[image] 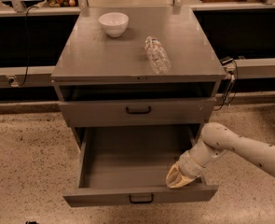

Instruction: Open middle drawer

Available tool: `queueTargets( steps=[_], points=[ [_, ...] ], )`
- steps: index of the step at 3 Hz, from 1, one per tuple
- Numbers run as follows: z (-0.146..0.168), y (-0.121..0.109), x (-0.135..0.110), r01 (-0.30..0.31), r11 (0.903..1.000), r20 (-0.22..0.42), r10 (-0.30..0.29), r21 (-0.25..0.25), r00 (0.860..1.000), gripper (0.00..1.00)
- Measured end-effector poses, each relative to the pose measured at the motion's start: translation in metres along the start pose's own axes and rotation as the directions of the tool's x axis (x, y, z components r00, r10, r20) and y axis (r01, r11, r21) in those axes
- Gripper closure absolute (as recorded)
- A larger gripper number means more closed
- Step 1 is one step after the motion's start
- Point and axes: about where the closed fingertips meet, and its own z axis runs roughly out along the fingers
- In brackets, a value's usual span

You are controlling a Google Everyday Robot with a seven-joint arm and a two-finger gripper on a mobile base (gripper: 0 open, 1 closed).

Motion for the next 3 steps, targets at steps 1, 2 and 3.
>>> queueTargets(
  steps=[1,2,3],
  points=[
    [-0.017,0.004,-0.01,-0.019,0.9994,0.002,0.018,0.031,1.0,1.0],
    [-0.056,-0.001,-0.03,-0.028,0.9916,0.111,0.014,0.126,0.994,1.0],
    [-0.059,-0.004,-0.033,-0.039,0.9902,0.129,0.021,0.134,0.991,0.82]
  ],
)
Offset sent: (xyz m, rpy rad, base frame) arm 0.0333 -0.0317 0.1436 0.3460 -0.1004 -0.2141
